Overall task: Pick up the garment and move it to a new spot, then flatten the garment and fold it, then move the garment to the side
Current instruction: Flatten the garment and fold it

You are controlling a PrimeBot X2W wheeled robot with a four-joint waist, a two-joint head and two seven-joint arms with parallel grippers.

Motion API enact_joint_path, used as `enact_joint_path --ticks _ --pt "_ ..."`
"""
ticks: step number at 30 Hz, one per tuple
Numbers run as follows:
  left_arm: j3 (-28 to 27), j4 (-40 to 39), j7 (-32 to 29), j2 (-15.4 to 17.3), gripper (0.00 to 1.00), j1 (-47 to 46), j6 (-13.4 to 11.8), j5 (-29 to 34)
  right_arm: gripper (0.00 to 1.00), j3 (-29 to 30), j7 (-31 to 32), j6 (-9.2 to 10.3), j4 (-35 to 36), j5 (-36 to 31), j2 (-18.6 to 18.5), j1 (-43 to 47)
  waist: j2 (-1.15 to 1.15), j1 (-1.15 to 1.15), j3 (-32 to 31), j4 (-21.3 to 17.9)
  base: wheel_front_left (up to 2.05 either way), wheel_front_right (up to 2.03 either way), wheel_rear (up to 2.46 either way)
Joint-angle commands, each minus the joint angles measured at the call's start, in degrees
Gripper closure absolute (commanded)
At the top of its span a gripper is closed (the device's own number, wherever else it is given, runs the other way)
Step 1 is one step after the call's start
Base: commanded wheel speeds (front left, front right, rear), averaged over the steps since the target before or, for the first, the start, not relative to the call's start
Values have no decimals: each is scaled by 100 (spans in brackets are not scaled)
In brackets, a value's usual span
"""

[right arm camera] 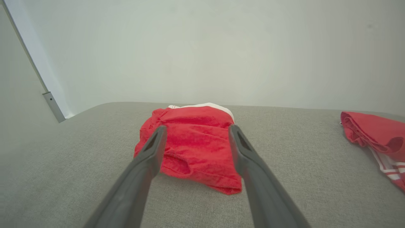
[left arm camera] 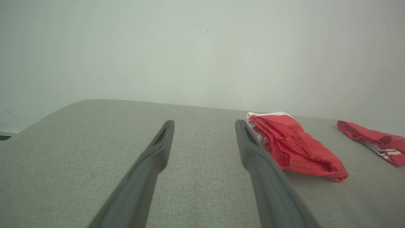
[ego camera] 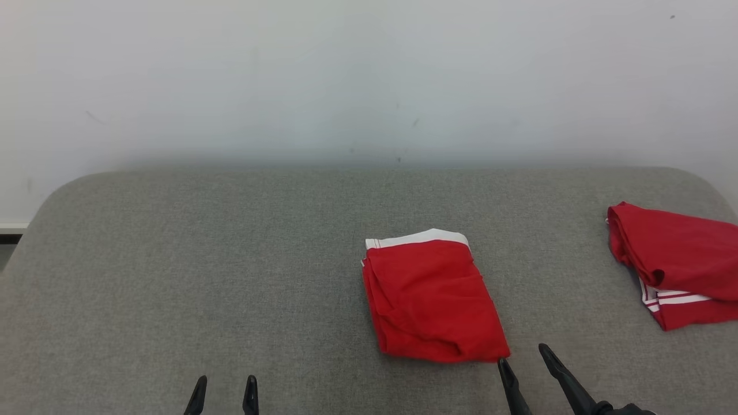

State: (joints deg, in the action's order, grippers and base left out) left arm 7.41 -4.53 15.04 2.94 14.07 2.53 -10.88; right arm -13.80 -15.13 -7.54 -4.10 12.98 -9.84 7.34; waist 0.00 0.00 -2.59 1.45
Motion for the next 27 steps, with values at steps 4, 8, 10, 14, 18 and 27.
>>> enact_joint_path --ticks 4,8,10,14,18,27 --pt "76 37 12 -8 0 -38 30 235 100 -29 -1 13 -85 54 -71 -26 0 0 33 208 0 0 0" --pt "179 21 13 -8 0 -87 60 322 100 -72 -1 13 -287 105 -111 -286 0 0 97 382 0 0 0" --pt "250 -5 12 -8 0 -135 81 328 100 -129 -2 13 -480 146 -119 -473 0 0 151 481 0 0 0" --pt "399 0 12 -7 0 -208 118 359 100 -414 -2 13 -1127 303 -209 -997 0 0 257 704 0 0 0" --pt "463 60 12 -8 0 -273 143 341 100 -561 -1 13 -1563 412 -247 -1426 0 0 398 837 0 0 0" --pt "580 153 12 -8 0 -614 219 245 100 -1127 -1 13 -2810 418 -430 -2608 0 0 850 1114 0 0 0"
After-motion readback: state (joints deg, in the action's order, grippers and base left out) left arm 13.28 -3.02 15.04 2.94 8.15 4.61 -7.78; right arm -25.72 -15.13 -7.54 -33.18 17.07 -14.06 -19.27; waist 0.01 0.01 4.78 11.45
